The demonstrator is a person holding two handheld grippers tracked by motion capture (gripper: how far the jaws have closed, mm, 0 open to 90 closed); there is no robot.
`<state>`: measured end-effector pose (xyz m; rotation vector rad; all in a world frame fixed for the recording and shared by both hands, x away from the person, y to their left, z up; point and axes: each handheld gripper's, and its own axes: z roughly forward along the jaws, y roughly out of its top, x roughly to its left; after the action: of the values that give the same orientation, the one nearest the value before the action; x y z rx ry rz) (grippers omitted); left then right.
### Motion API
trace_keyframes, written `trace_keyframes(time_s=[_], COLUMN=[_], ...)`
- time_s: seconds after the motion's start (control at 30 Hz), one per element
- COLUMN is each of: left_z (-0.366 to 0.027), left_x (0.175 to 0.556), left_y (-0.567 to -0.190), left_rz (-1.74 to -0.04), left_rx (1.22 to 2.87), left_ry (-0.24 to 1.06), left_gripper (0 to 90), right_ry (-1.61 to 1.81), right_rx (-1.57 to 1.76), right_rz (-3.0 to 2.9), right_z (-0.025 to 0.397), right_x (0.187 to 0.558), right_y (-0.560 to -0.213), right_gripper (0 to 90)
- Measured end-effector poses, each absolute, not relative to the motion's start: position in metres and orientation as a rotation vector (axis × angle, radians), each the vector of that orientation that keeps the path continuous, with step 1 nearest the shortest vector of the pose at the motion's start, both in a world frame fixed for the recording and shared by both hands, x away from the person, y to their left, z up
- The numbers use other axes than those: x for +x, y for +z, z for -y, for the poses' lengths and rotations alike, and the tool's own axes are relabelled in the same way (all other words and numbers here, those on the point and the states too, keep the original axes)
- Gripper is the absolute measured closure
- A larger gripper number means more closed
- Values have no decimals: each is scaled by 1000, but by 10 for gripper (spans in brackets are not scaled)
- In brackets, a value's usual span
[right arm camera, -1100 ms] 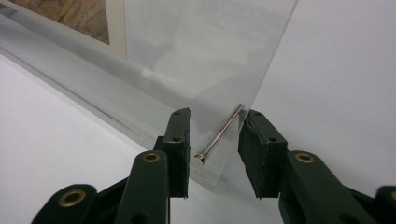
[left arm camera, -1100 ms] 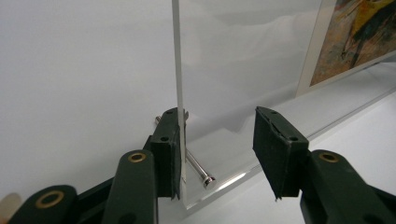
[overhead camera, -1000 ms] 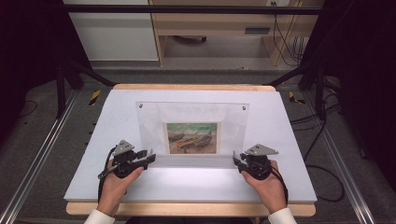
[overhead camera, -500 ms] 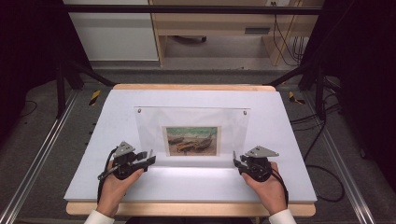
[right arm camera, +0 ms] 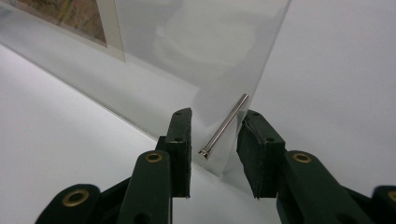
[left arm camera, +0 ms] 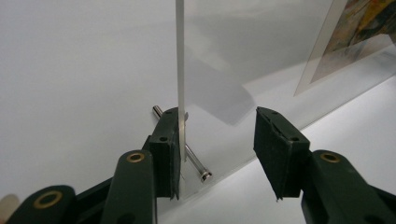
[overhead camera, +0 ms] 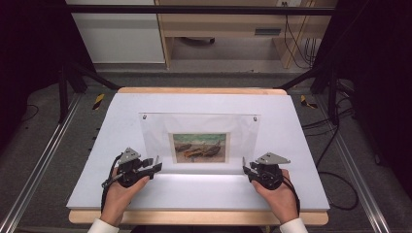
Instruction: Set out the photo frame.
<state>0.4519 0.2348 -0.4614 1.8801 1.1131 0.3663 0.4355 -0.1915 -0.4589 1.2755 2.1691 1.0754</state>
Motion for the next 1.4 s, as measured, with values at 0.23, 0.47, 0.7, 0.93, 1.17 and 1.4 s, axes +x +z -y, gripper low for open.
trace_keyframes(time_s=[0.23,0.47,0.7,0.93,1.17,1.4], left_z=[-235,-235,-235,-235,-235,-235], left_x=[452,451,450,450,450,450], left_y=[-461,-462,-462,-462,-462,-462], left_rz=[-1112,-1109,-1107,-1108,-1105,-1101], left_rx=[1882,1891,1891,1889,1892,1894], left_ry=[369,368,370,369,375,377], left_gripper=[522,521,521,521,522,522], right_ry=[1079,1082,1090,1089,1091,1092], right_rx=[1279,1267,1282,1275,1276,1268], right_rz=[-2169,-2167,-2160,-2158,-2157,-2156], right_z=[192,192,192,192,192,193], right_x=[435,435,434,434,434,433], right_y=[-459,-460,-461,-461,-461,-462], right_gripper=[659,661,661,662,662,662])
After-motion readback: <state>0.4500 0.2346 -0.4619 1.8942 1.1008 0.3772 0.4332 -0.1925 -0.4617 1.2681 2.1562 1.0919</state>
